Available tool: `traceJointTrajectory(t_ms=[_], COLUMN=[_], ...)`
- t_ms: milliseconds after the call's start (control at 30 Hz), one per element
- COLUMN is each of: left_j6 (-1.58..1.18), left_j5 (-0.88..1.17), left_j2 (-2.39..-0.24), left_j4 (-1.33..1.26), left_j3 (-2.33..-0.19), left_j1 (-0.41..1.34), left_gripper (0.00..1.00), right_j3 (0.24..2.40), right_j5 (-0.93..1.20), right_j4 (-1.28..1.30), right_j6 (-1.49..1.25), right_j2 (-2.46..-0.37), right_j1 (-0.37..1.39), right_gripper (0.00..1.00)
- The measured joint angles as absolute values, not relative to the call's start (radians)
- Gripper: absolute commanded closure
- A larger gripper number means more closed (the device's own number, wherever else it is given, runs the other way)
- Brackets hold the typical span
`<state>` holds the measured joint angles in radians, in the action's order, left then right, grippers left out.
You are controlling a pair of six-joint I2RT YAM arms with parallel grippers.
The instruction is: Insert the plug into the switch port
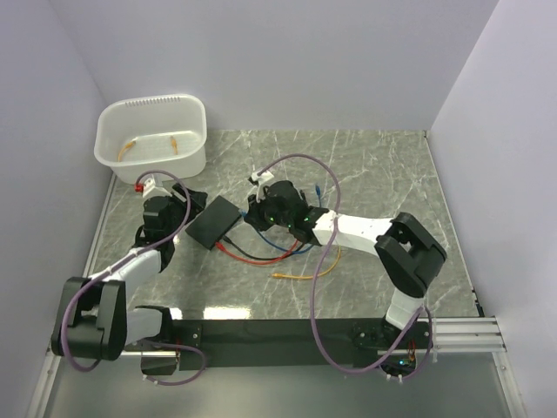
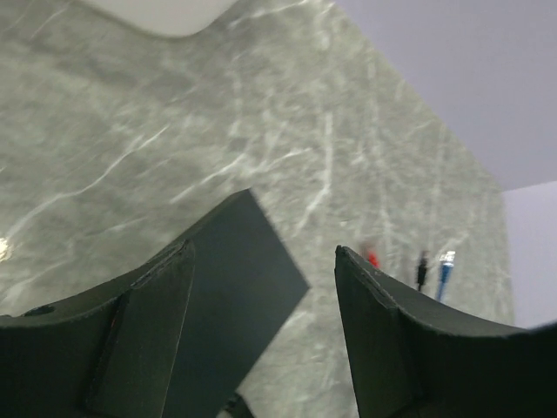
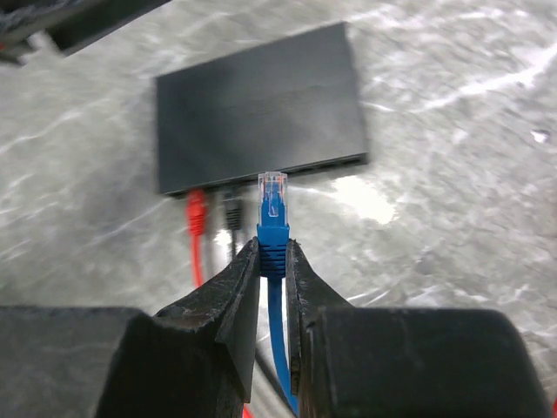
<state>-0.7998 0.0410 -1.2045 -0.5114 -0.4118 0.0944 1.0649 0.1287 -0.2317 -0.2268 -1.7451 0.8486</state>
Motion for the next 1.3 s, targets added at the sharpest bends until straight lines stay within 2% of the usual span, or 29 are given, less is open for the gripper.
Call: traceJointTrajectory(t_ms=[600, 1000, 1300], left_j6=[-0.797, -0.806, -0.837], left_j5=[0.127, 0.148, 0.189], left_j2=[-1.476, -1.532, -1.565], left_j4=[-0.579, -0.554, -0.540], left_j3=[-0.464, -0.528, -0.529], left_j1=[0.045, 0.043, 0.041], left_gripper=[0.35, 0.39, 0.41], right_j3=[1.257, 1.475, 1.509], right_j5=[-0.042, -0.135, -0.105], right_j4=[-0.033, 0.093, 0.106], right_j6=[-0.231, -0.269, -0.260], right_j2=[-1.959, -2.130, -2.155], right_j1=[0.848, 0.819, 0.813], right_gripper=[1.00, 1.00, 1.00])
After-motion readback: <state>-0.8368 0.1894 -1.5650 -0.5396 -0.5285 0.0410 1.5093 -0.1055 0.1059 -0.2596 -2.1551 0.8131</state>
